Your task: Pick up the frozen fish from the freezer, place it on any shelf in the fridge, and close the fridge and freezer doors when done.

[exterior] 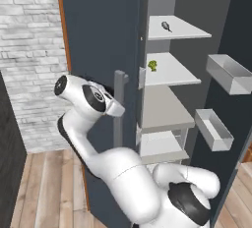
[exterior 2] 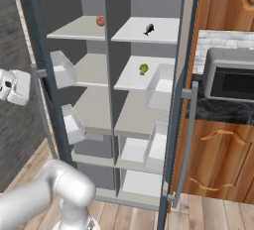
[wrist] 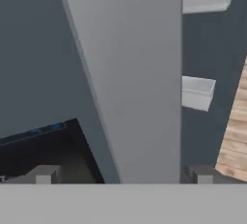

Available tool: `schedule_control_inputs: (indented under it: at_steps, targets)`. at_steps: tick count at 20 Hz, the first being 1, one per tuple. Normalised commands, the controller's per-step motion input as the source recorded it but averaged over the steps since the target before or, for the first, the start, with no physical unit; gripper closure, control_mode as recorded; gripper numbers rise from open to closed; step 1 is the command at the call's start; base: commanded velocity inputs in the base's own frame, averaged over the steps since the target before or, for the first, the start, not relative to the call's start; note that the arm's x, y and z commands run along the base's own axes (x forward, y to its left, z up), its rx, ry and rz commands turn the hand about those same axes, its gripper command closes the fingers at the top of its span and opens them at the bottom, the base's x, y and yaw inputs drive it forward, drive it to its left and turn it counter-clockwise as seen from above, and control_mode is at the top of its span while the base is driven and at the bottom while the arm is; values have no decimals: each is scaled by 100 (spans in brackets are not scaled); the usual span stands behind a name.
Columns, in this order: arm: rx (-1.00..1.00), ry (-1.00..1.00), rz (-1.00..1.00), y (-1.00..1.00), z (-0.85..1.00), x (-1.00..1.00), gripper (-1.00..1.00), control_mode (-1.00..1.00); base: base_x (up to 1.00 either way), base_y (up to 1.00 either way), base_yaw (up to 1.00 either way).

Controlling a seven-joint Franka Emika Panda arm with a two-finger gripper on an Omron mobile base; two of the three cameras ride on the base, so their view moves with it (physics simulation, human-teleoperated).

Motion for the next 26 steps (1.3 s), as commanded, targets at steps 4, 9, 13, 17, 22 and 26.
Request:
schedule_control_inputs:
  at_steps: [4, 9, 13, 17, 22, 26]
  targets:
    - [13, 0, 19, -78, 20, 92, -100, -100, 0, 0, 0]
    - [6, -1, 17, -59, 9, 81, -100, -100, 0, 0, 0]
    - [2, -9, 15, -48, 5, 78, -100, -100, 0, 0, 0]
    - [2, -10, 13, -43, 9, 92, -100, -100, 0, 0, 0]
    - [2, -3, 8, -31, 14, 99, -100, -100, 0, 0, 0]
    - [3, 7, 1, -15, 10, 87, -100, -100, 0, 0, 0]
